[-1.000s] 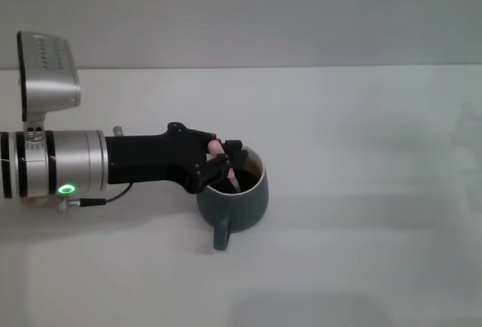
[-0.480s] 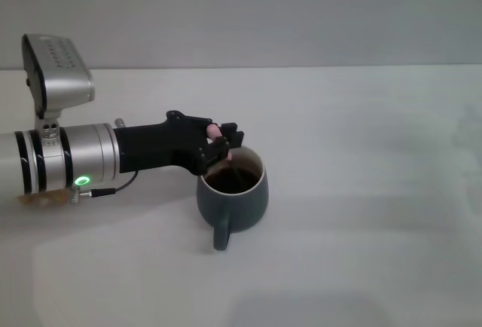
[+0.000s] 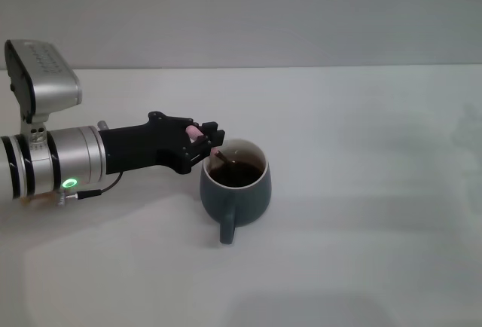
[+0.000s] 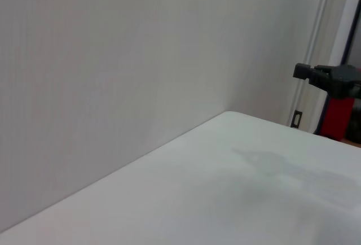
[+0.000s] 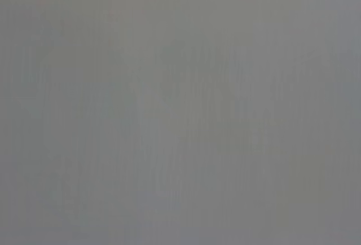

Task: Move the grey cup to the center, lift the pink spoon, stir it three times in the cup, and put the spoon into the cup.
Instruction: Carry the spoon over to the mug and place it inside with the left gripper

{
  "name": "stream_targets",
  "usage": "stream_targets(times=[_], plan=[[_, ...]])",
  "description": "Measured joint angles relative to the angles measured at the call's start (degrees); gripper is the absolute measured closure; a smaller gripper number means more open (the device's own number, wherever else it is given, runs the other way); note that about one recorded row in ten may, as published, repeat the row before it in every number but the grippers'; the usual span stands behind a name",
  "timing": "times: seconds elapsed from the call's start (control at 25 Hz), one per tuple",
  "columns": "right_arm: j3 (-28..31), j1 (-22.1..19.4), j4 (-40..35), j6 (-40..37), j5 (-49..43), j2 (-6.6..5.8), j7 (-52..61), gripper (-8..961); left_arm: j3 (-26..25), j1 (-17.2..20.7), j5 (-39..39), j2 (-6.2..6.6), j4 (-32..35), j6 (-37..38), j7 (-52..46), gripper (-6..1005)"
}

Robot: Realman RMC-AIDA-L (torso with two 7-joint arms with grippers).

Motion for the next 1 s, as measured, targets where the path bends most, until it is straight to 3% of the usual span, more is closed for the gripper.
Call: stream_targets(times=[0.56,1.0], plan=[[-0.10,-0.02,0.18,0.00,0.01,0.00,0.00,948,-0.07,1.29,0.10,0.28,1.24,2.58,-2.48,854],[-0.18,-0.02,0.39,0.10,-0.24,-0.15,0.00,948,-0.13,2.62,0.09,0.29,3.08,2.37,-4.83,660]])
